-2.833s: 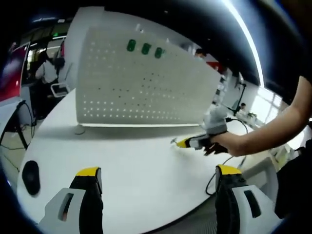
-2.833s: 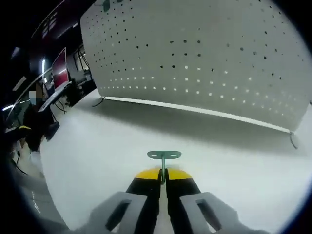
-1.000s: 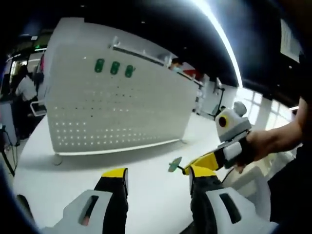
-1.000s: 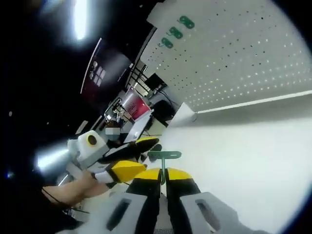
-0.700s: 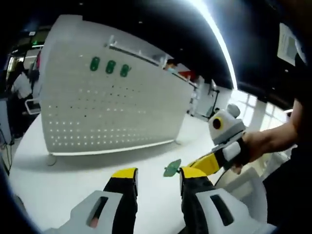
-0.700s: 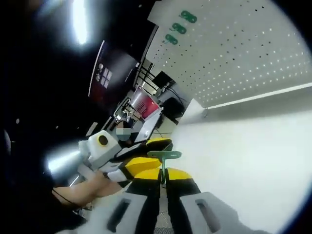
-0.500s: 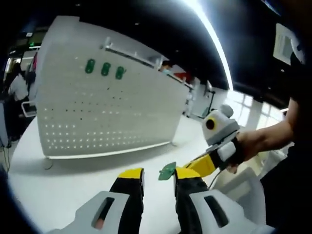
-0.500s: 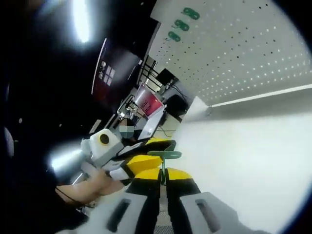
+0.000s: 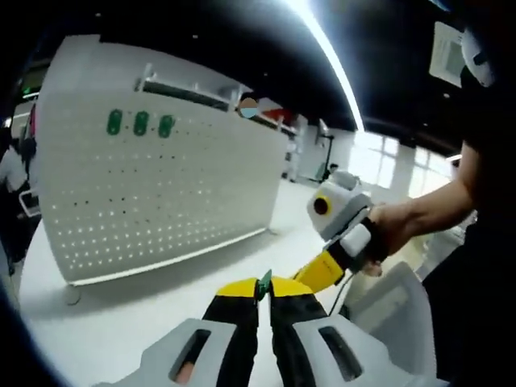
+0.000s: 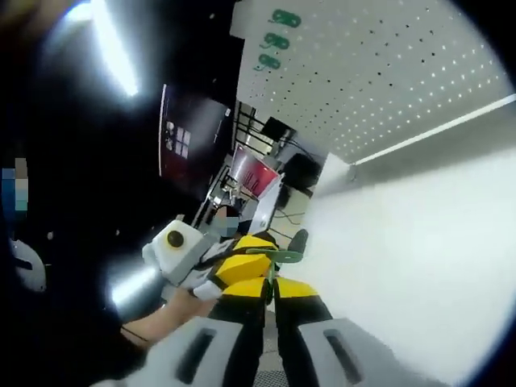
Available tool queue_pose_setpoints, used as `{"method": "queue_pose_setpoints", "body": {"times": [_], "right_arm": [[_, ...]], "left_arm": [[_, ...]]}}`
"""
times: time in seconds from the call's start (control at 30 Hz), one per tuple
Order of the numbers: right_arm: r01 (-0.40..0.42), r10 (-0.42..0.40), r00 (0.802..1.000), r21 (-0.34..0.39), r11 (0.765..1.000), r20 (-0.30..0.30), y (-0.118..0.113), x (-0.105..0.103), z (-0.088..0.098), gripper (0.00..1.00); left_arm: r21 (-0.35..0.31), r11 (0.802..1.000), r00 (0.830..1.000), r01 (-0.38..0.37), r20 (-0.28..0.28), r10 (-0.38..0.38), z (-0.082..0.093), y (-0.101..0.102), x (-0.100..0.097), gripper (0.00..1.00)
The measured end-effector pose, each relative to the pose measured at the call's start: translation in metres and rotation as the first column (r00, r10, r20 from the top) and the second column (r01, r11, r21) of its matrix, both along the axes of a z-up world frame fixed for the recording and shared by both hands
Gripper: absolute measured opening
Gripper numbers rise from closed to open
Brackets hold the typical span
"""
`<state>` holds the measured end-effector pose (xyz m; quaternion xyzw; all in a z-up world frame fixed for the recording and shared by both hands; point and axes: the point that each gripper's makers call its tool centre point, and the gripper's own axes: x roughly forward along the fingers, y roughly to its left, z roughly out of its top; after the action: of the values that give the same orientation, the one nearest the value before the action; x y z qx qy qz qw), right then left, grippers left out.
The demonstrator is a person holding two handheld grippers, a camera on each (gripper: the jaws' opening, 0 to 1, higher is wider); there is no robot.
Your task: Insert the hook assembly into the mounting plate slot until the hook locks in place.
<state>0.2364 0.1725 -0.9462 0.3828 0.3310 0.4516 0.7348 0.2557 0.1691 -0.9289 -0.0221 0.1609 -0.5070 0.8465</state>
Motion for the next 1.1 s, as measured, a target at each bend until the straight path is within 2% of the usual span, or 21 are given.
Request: {"method": "queue_pose_setpoints", "body": {"times": [0.03, 0.1, 0.13, 0.2, 0.3, 0.4, 0.43, 0.47, 0.5, 0.57, 0.63, 0.73, 0.77, 0.8, 0.83, 0.87, 0.93, 1.0, 1.03, 1.07, 1.1], "right_arm": [[-0.001, 0.001, 1.000, -0.004, 1.000, 0.005, 0.000, 0.000, 0.001, 0.00], [0.008, -0.004, 0.997, -0.048, 0.999, 0.081, -0.002, 0.004, 0.003, 0.01], [0.000, 0.005, 0.996, -0.061, 0.998, 0.088, -0.002, 0.003, 0.003, 0.01], [-0.006, 0.026, 0.991, -0.151, 0.989, 0.131, -0.007, 0.005, 0.002, 0.01], [0.050, 0.036, 0.958, -0.288, 0.956, 0.286, -0.012, 0.013, 0.011, 0.02], [0.064, 0.092, 0.918, -0.374, 0.925, 0.385, -0.013, 0.012, 0.016, 0.01], [0.085, 0.115, 0.892, -0.413, 0.907, 0.437, -0.014, 0.014, 0.015, 0.00], [0.117, 0.161, 0.854, -0.484, 0.867, 0.495, -0.016, 0.015, 0.012, 0.00], [0.127, 0.184, 0.836, -0.509, 0.852, 0.516, -0.015, 0.014, 0.010, 0.00], [0.136, 0.183, 0.831, -0.512, 0.848, 0.525, -0.010, 0.010, 0.011, 0.00], [0.145, 0.175, 0.833, -0.511, 0.847, 0.525, -0.006, 0.009, 0.011, 0.03], [0.161, 0.193, 0.820, -0.539, 0.827, 0.540, -0.001, 0.006, 0.010, 0.07], [0.162, 0.196, 0.816, -0.539, 0.826, 0.544, 0.001, 0.005, 0.011, 0.07], [0.175, 0.199, 0.803, -0.542, 0.822, 0.562, 0.002, 0.005, 0.014, 0.07], [0.190, 0.207, 0.788, -0.549, 0.814, 0.580, 0.002, 0.007, 0.015, 0.08], [0.208, 0.232, 0.763, -0.569, 0.796, 0.603, 0.002, 0.009, 0.016, 0.08], [0.227, 0.267, 0.734, -0.596, 0.770, 0.625, 0.003, 0.010, 0.016, 0.08], [0.212, 0.277, 0.736, -0.599, 0.772, 0.618, 0.007, 0.009, 0.015, 0.08], [0.212, 0.281, 0.731, -0.598, 0.773, 0.622, 0.009, 0.009, 0.015, 0.08], [0.205, 0.288, 0.728, -0.598, 0.775, 0.622, 0.011, 0.009, 0.016, 0.08], [0.193, 0.306, 0.722, -0.605, 0.773, 0.621, 0.015, 0.008, 0.014, 0.07]], "left_arm": [[0.011, 1.000, 1.000, 0.001, 0.002, -0.002, 0.001, 0.000, 0.001, 0.03], [0.034, 0.999, 1.000, -0.002, 0.006, 0.001, 0.000, -0.001, 0.002, 0.02], [0.038, 0.999, 1.000, -0.001, 0.007, 0.001, 0.000, -0.001, 0.003, 0.02], [0.054, 0.998, 1.000, -0.015, -0.004, 0.015, -0.003, 0.000, 0.005, 0.02], [0.002, 0.999, 0.998, -0.037, -0.053, 0.037, -0.002, 0.001, 0.007, 0.02], [0.037, 0.996, 0.993, -0.087, -0.073, 0.089, -0.010, 0.012, 0.015, 0.02], [0.049, 0.994, 0.991, -0.102, -0.078, 0.105, -0.011, 0.015, 0.017, 0.02], [0.063, 0.990, 0.985, -0.127, -0.109, 0.133, -0.015, 0.018, 0.018, 0.02], [0.067, 0.987, 0.978, -0.145, -0.141, 0.154, -0.016, 0.021, 0.019, 0.02], [0.064, 0.979, 0.953, -0.196, -0.222, 0.205, -0.019, 0.027, 0.022, 0.02], [0.065, 0.967, 0.931, -0.246, -0.260, 0.254, -0.021, 0.036, 0.028, 0.02], [0.033, 0.950, 0.893, -0.309, -0.333, 0.302, -0.020, 0.043, 0.031, 0.02], [0.000, 0.949, 0.893, -0.314, -0.341, 0.296, -0.016, 0.041, 0.032, 0.02], [-0.030, 0.946, 0.887, -0.323, -0.358, 0.292, -0.013, 0.040, 0.032, 0.01], [-0.029, 0.944, 0.881, -0.330, -0.368, 0.297, -0.014, 0.041, 0.032, 0.01], [-0.010, 0.943, 0.875, -0.334, -0.374, 0.306, -0.016, 0.041, 0.030, 0.01], [0.007, 0.943, 0.869, -0.332, -0.387, 0.309, -0.020, 0.039, 0.028, 0.01], [0.019, 0.949, 0.848, -0.315, -0.443, 0.290, -0.025, 0.033, 0.020, 0.01], [0.025, 0.948, 0.823, -0.317, -0.490, 0.288, -0.029, 0.031, 0.016, 0.01], [0.021, 0.946, 0.819, -0.324, -0.494, 0.292, -0.029, 0.031, 0.016, 0.01], [0.006, 0.945, 0.807, -0.326, -0.520, 0.282, -0.030, 0.029, 0.014, 0.01]]}}
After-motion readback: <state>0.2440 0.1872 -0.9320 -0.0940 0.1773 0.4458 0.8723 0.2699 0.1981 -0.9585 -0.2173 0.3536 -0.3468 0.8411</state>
